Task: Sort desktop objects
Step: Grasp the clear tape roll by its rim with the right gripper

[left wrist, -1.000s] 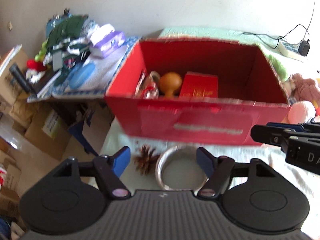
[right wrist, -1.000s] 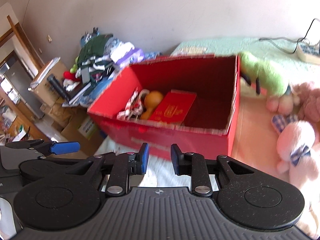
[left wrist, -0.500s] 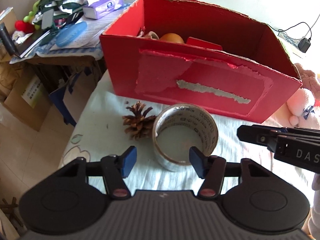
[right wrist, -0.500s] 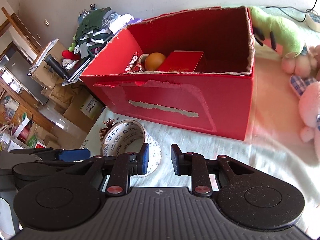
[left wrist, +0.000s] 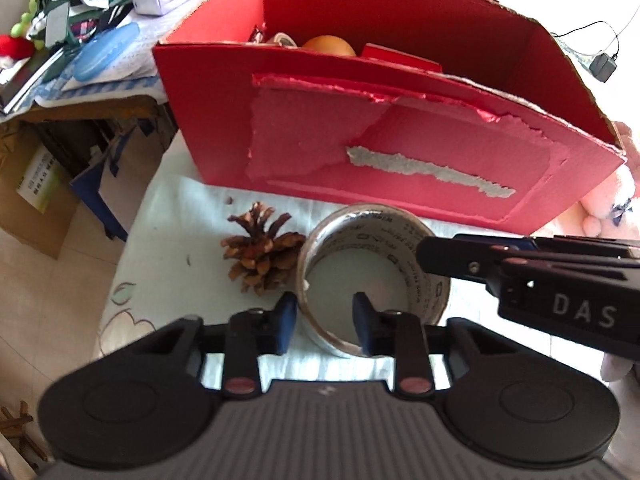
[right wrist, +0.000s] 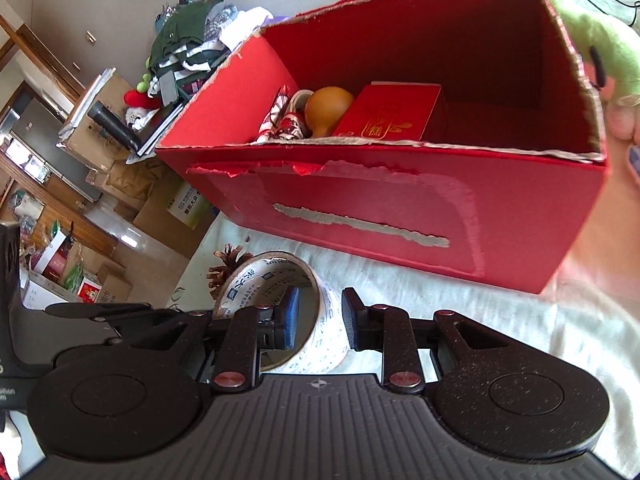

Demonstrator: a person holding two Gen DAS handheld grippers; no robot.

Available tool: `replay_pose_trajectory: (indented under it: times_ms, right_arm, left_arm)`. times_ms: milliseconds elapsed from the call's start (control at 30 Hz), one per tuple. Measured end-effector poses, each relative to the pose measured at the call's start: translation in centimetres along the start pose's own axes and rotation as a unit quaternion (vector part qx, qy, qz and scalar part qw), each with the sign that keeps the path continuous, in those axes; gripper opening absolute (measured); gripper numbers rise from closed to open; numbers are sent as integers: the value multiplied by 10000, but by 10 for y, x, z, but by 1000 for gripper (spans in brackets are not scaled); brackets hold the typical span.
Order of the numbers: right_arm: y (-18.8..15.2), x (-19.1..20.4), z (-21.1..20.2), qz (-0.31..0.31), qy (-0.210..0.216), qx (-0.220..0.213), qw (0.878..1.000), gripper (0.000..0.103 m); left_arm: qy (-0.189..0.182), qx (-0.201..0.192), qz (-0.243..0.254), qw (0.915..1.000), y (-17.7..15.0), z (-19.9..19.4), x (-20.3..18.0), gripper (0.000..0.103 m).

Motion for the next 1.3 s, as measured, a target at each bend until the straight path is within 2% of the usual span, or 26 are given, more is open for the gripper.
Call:
replay_pose_trajectory:
  times_ms: [200, 267, 567, 933, 1300]
  right_arm:
    - [-3, -3, 14, 65, -45, 219, 9997, 26]
    - [-4, -5, 14, 62, -80, 239, 9997, 17]
    - [-6, -19, 2, 69, -98, 223, 9997, 17]
    - [-21, -63, -37, 390, -314, 59, 9987, 16]
    - [-40, -116, -84, 886, -682, -241, 9934, 15]
  left_arm:
    - [117, 49, 91, 9999, 1, 6, 0, 23]
    - [223, 78, 166, 9996, 0, 8, -2, 21]
    - [216, 157, 372, 9990, 2, 7, -22, 17]
    - [63, 90, 917, 9957, -1, 1, -85, 16]
    - [-197, 10, 1588, 9871, -9, 1, -163, 12]
Point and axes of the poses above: each gripper's, at about its wrist camera, not at the fingertips, and z roughly the way its jaws point, x to its left, y to its top, the point moved 10 cm from there along z, roughly the way its jaws point, and after that the axes turned 1 degree about y, right-handed, at the moved point
